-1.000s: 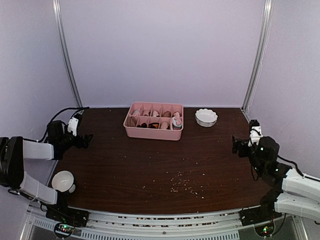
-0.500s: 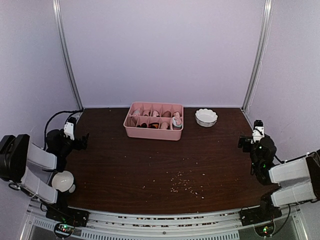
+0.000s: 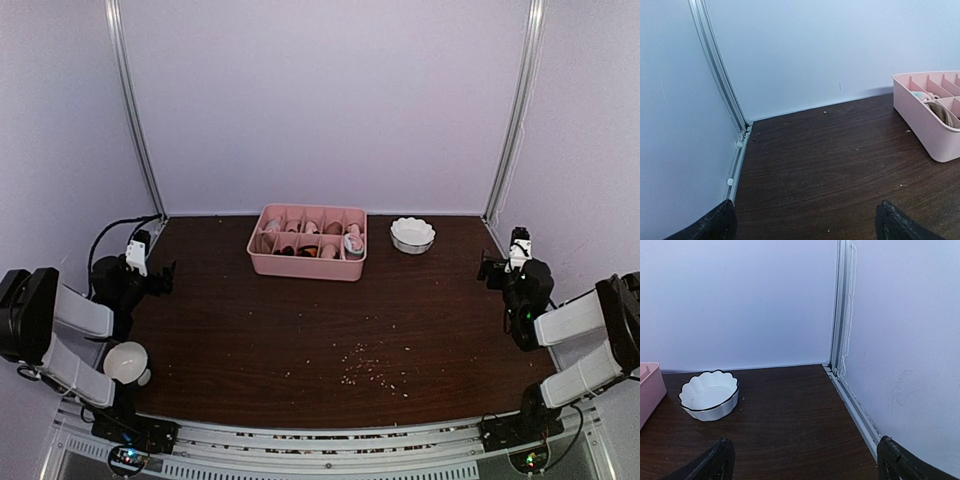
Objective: Roll the socks
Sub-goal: Reset both arms
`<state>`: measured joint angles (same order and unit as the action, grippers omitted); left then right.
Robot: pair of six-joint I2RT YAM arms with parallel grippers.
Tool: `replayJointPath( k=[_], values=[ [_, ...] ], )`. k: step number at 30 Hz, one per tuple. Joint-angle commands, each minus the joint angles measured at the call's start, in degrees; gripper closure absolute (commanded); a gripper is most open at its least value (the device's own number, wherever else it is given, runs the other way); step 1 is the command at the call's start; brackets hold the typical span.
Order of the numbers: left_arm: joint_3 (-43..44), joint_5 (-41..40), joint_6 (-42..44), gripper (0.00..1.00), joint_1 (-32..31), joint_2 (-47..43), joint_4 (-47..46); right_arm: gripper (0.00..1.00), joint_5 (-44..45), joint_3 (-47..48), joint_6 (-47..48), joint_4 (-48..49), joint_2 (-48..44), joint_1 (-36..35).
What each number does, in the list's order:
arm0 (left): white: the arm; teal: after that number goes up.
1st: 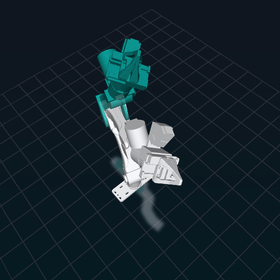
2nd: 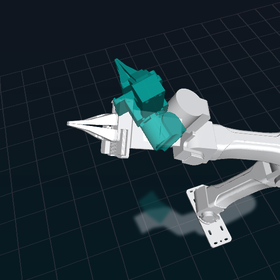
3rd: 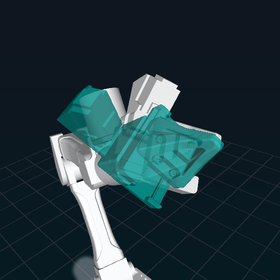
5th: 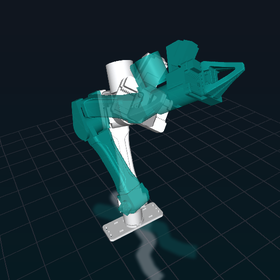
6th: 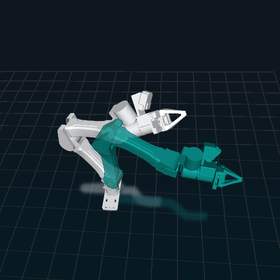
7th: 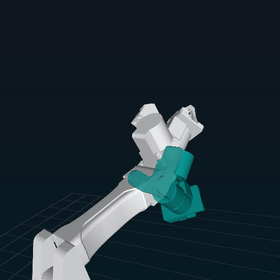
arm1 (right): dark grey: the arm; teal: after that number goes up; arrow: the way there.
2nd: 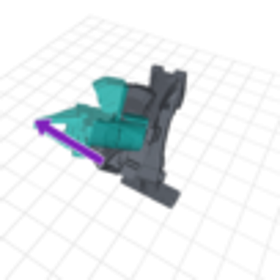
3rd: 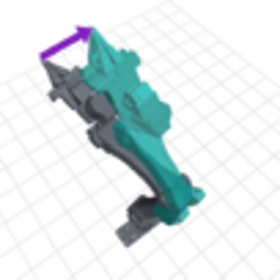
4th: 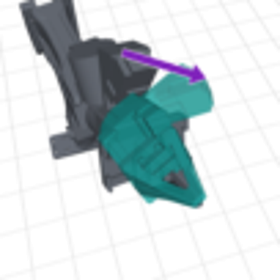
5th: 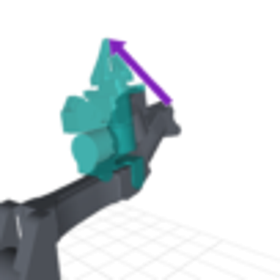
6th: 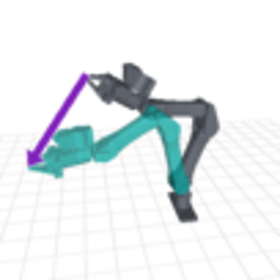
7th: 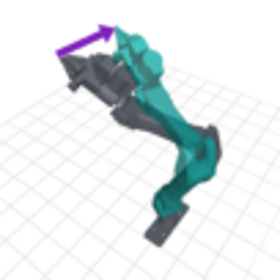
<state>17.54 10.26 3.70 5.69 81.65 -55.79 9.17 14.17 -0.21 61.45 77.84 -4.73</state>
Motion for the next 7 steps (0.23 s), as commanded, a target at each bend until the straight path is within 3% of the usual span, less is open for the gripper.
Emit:
replayJointPath(
  k=[1,7],
  values=[
    [0.83,-0.30,-0.72,0.02,0.36,0.18,-3.88,0.00,-0.88,0.46,-0.54,0.36,0.03,0.40],
    [0.83,-0.32,-0.72,0.02,0.34,0.17,-3.86,0.01,-0.96,0.40,-0.63,0.21,-0.05,0.42]
  ],
)
